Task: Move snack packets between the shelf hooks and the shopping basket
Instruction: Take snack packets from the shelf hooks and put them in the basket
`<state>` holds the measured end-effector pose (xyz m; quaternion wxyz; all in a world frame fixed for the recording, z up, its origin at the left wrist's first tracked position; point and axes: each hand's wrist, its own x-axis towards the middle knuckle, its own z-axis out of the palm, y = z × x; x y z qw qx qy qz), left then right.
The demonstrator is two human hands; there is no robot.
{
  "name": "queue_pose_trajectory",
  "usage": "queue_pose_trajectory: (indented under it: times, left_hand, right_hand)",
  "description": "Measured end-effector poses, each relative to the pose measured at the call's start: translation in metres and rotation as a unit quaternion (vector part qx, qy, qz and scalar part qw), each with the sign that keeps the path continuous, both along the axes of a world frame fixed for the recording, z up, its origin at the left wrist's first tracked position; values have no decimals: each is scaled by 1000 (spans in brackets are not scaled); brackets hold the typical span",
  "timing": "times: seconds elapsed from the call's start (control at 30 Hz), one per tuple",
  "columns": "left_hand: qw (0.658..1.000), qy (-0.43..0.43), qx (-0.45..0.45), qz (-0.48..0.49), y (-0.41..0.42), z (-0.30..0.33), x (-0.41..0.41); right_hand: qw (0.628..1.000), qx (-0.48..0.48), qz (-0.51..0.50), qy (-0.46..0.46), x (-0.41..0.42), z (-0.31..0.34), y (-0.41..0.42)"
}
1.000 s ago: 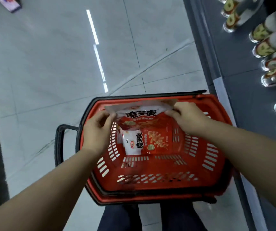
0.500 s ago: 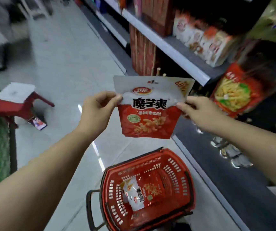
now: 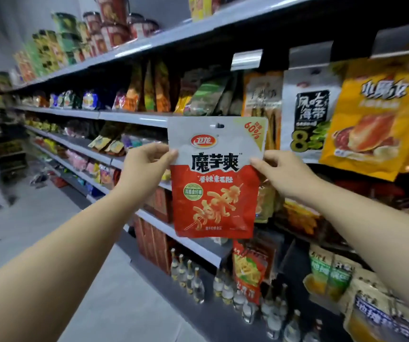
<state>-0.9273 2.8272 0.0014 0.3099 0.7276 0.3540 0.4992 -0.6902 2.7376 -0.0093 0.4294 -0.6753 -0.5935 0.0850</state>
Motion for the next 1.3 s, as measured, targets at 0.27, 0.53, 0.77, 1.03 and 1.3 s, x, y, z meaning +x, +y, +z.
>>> queue_pose_trajectory:
  times: [0.27,0.53,0.77,1.03,1.3]
  left_hand:
    - [993,-31,-10,-112,-19,73,128]
    - [971,-22,-92,-221,-59,73,278]
    - [948,-25,-98,-303,-98,89,383]
    - [921,-121,-56,-365,-118,105,440]
    - [923,-140,-78,-349,-108,102,465]
  right_hand:
    - [987,95,-120,43,88,71,-70]
    - [952,95,-280,85,191,72,-145]
    - [905,143,-390,91,268,73,-198]
    - [883,224,-411,35,303,100,-229]
    - [899,181,-395,55,328,103,-217]
